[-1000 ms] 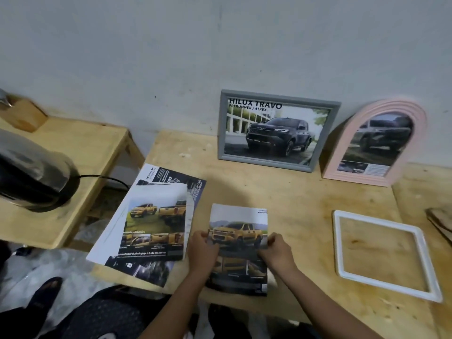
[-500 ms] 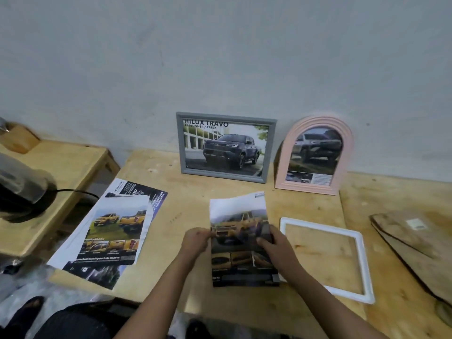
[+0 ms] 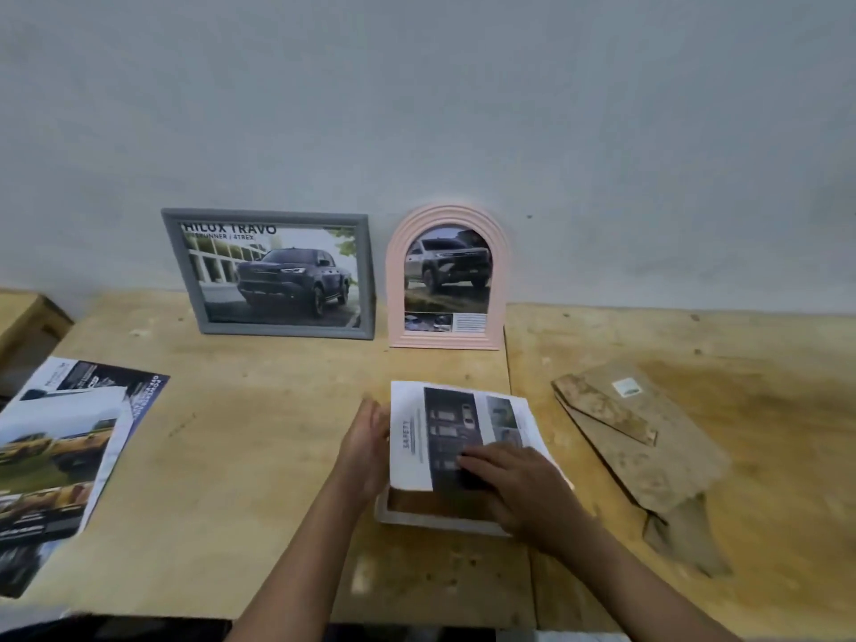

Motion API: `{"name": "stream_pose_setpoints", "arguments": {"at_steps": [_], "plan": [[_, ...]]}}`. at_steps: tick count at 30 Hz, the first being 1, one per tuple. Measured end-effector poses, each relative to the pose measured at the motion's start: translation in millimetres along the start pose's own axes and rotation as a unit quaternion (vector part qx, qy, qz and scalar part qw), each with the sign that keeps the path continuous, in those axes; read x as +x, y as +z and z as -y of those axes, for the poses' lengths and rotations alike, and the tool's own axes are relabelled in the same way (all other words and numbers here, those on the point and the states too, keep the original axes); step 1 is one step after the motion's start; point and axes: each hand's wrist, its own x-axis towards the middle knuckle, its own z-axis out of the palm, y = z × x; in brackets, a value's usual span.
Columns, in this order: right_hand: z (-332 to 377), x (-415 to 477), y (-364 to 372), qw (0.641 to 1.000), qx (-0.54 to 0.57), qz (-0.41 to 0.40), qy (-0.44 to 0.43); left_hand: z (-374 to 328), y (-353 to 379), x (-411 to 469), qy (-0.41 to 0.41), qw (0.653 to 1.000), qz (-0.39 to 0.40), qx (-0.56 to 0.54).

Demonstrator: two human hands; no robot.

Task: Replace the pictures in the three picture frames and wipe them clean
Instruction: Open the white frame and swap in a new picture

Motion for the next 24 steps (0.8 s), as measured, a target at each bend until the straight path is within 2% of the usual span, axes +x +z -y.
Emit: {"name": "stream_pose_setpoints", "arguments": {"at_steps": [2, 4, 6, 8, 10, 12, 15, 17, 20, 24], "plan": [[0.0, -14.5, 23.5, 0.997, 0.003, 0.065, 0.029, 15.2, -10.3, 2.7, -0.007, 0.998, -0.063, 0.025], [-1.2, -19.9, 40.7, 0.993, 0.005, 0.106, 0.042, 22.4, -16.1, 6.0, 0.02, 0.993, -0.109, 0.045], [-1.0, -17.6, 48.6, 0.984, 0.021, 0.165, 0.061, 26.8, -18.1, 11.0, 0.057, 0.979, -0.123, 0.154], [-1.6, -15.5, 54.0, 0.985, 0.025, 0.155, 0.069, 33.0, -16.6, 12.4, 0.1, 0.925, -0.139, 0.34], [1.2, -10.9, 55.7, 0.986, 0.035, 0.134, 0.092, 40.3, -13.4, 9.8, 0.171, 0.834, -0.14, 0.505], [2.2, -6.8, 55.7, 0.98, 0.039, 0.131, 0.147, 47.6, -7.9, 8.1, 0.235, 0.761, -0.09, 0.599], [4.0, -1.2, 53.4, 0.967, 0.018, 0.119, 0.224, 59.8, -2.7, 9.2, 0.196, 0.687, -0.004, 0.7], [3.0, -3.2, 59.9, 0.958, 0.009, 0.148, 0.244, 66.2, -5.6, 8.7, 0.165, 0.632, 0.027, 0.757], [10.0, -0.6, 56.7, 0.953, 0.005, 0.162, 0.255, 66.2, -12.2, 10.1, 0.15, 0.594, 0.056, 0.788], [18.2, 5.0, 55.9, 0.943, 0.014, 0.169, 0.285, 61.5, -19.1, 19.2, 0.154, 0.577, 0.068, 0.799]]}}
